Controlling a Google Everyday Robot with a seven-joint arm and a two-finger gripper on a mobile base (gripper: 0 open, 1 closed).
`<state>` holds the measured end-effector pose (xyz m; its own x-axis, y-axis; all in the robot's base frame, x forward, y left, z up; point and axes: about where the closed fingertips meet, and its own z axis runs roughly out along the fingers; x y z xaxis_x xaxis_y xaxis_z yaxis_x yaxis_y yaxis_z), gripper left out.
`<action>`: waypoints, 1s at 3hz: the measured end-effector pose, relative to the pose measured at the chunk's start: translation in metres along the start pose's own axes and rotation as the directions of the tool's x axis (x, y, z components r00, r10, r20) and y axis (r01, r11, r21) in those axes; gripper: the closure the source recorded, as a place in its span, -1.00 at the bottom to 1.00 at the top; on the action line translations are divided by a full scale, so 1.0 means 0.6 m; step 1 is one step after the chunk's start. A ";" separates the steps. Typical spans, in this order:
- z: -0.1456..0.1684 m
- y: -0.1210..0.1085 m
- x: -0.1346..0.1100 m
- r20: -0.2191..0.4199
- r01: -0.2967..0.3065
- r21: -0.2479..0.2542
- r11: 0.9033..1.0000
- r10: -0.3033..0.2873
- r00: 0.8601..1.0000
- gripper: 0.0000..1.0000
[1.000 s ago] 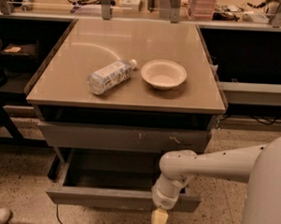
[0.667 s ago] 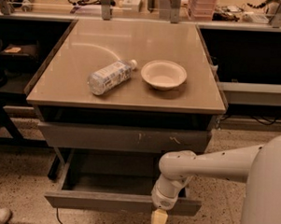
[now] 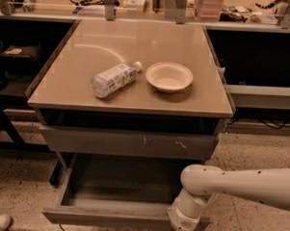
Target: Open middle drawer
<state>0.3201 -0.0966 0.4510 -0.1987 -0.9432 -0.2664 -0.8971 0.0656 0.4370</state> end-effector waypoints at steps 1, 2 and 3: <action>0.007 0.063 0.026 0.007 -0.015 -0.071 0.997 0.015 1.000 -1.00; 0.008 0.065 0.027 0.007 -0.015 -0.075 0.997 0.016 1.000 -1.00; 0.017 0.057 0.027 -0.005 -0.016 -0.098 0.995 0.016 1.000 -1.00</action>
Offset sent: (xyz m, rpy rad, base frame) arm -0.0543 -0.0139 0.0127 0.0231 0.1041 0.0084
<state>0.2820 -0.1065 0.4532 -0.2107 -0.9438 -0.2549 -0.8510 0.0487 0.5229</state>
